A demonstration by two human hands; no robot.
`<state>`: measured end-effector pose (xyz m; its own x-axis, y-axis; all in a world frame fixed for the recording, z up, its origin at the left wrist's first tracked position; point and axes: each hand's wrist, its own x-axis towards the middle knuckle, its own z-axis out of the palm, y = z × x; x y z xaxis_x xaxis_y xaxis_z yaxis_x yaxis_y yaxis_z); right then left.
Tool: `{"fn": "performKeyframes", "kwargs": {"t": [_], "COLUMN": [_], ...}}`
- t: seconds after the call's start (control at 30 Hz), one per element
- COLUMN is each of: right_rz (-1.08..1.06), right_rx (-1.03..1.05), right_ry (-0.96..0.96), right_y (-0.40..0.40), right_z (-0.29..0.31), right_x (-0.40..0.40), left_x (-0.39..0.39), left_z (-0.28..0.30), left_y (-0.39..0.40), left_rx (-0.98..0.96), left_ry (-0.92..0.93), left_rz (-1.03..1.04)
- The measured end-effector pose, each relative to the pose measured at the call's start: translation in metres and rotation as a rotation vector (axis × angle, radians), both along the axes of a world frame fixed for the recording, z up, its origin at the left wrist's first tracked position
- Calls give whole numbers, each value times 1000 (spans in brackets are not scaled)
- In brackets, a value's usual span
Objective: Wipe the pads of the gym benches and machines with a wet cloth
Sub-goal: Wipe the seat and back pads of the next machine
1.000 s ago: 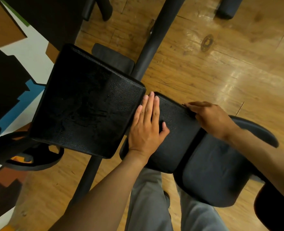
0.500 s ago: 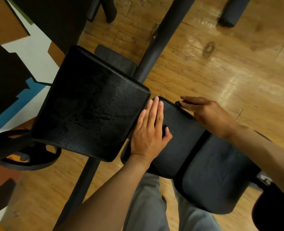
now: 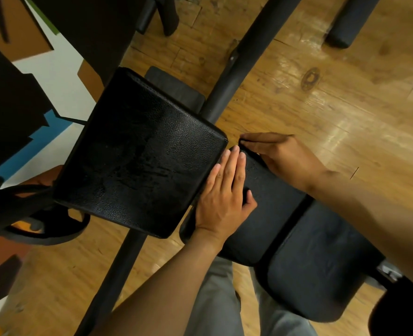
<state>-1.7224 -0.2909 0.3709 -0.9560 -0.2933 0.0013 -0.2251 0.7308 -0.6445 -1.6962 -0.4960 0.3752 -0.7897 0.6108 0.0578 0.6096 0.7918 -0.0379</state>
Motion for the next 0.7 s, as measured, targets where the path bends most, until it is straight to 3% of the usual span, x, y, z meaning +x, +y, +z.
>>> {"fn": "performKeyframes", "kwargs": {"t": [0.27,0.53,0.7], "right_rz": [-61,-79,-223], "right_rx": [-20,-116,-139], "right_ry": [-68,-18,-136], "right_y": [16,-10,18], "right_z": [-11,-3,-15], "right_x": [57,6,59], "left_x": [1,1,2], "left_z": [-1,0,0], "left_y": [0,0,0], "left_rx": [10,-8,-13], "left_ry": [5,6,9], "left_rz": [7,8,-1]}}
